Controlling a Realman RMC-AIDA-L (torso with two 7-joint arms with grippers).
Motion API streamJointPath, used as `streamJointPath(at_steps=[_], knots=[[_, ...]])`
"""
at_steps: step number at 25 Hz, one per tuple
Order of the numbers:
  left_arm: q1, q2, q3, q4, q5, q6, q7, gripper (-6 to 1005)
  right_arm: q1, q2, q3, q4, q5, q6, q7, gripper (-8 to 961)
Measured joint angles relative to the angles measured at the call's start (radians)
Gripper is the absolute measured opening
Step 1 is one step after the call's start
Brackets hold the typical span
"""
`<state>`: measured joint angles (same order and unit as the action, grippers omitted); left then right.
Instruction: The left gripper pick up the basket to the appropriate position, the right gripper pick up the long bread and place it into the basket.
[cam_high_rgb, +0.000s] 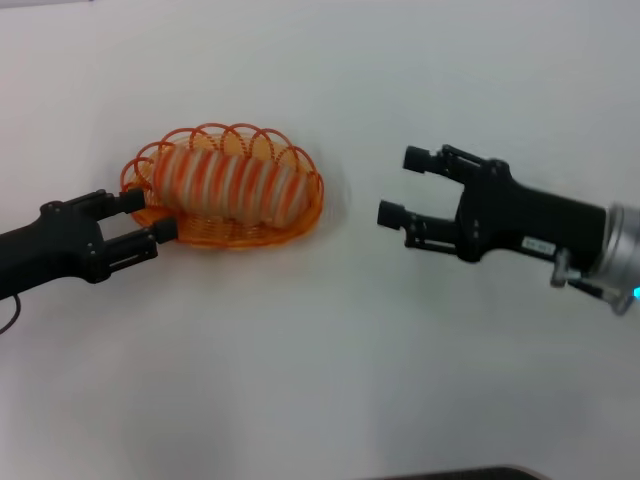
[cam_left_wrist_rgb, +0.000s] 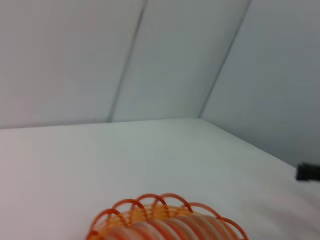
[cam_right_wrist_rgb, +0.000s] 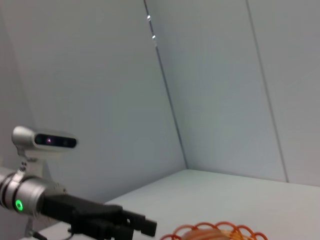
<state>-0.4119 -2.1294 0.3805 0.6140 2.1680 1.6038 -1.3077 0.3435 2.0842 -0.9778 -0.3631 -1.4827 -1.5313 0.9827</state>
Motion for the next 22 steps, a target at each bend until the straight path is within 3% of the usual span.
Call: streamJointPath(at_steps=[6,22], knots=[[-0.011,0.011,-0.046,-0.008,-0.002,-0.005,-0.006,689,-0.004,0.002,0.033,0.100,0.000,0.016,-0.128,882],[-0.027,0.017,-0.046,-0.008,-0.002,0.002,-0.033,689,0.014,0.006,0.035,0.109,0.001,0.068,-0.139,882]])
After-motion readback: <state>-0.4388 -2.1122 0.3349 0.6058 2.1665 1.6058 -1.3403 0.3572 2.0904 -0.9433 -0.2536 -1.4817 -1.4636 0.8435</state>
